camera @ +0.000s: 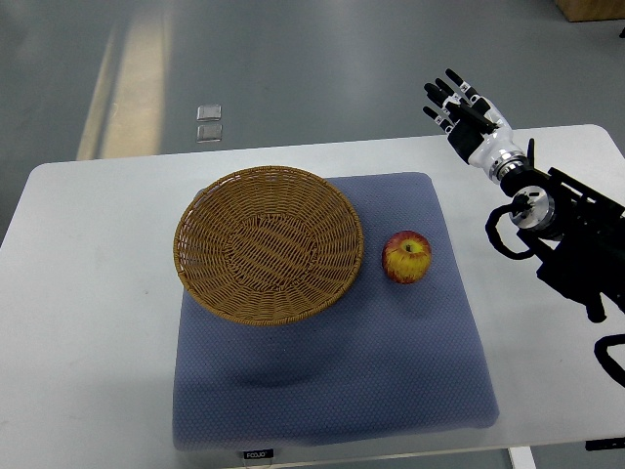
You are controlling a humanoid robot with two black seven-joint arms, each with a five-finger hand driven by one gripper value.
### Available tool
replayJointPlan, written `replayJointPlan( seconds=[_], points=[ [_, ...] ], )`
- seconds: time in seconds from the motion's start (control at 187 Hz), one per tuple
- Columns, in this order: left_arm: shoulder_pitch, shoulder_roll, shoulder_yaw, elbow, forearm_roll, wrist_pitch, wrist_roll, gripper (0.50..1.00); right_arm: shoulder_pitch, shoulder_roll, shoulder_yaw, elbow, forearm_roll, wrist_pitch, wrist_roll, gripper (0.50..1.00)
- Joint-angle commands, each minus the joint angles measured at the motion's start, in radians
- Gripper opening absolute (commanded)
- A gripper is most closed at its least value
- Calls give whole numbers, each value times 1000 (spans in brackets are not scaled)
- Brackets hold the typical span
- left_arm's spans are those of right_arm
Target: Place red apple in basket with right hand
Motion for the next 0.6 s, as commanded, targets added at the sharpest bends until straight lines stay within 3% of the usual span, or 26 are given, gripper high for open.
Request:
replayJointPlan(
  seconds=[0.0,0.594],
  points=[
    [0,0,0,-1,0,0,0,1000,1,-3,1,0,1,-2,0,924],
    [0,0,-1,2,0,0,0,1000,1,-5,1,-1,2,2,0,924]
  ],
)
